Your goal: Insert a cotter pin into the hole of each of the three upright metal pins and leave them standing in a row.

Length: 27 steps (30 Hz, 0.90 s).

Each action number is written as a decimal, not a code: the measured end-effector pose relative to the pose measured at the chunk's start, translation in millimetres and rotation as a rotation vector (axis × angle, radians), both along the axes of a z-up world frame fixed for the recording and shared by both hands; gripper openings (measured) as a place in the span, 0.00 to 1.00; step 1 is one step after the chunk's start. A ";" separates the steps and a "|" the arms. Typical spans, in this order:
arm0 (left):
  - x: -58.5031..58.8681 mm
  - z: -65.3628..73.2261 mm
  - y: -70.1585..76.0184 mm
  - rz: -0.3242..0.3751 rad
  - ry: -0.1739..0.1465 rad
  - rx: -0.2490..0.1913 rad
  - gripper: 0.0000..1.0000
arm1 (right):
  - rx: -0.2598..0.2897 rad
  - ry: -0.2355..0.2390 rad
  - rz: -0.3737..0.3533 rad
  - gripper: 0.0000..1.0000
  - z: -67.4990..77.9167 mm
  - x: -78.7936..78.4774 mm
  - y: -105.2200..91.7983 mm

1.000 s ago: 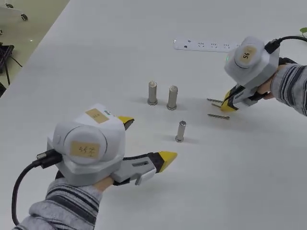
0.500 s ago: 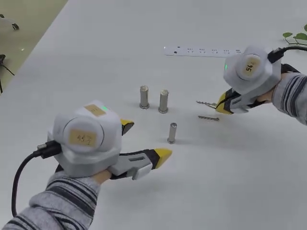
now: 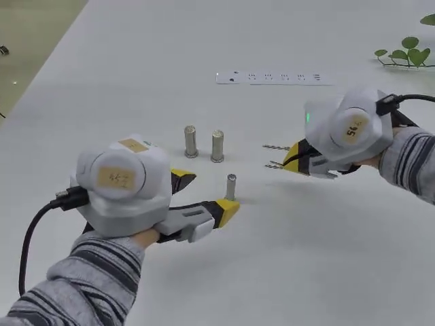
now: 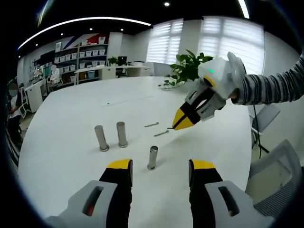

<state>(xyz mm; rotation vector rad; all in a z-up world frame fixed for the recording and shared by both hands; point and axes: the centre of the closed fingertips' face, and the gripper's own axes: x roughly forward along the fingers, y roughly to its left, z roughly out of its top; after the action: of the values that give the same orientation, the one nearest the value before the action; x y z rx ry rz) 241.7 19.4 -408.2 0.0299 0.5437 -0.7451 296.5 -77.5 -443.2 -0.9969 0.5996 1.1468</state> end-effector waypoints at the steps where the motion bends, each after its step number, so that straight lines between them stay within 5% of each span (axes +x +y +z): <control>1: 0.2 0.7 -0.8 0.001 0.000 -0.006 0.42 | 0.006 -0.003 0.011 0.00 1.3 -4.8 3.4; 14: -3.7 6.0 -15.7 0.023 0.081 -0.124 0.31 | 0.034 -0.053 0.139 0.00 10.8 -38.6 31.4; 27: -7.2 7.7 -20.8 0.086 0.203 -0.317 0.20 | 0.090 -0.077 0.198 0.00 26.1 -57.5 49.7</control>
<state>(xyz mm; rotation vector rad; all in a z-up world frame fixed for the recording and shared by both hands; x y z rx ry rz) 234.6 -1.4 -400.5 -0.3647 0.6103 -0.7477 239.0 -27.8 -417.1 -1.0348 0.3912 1.2917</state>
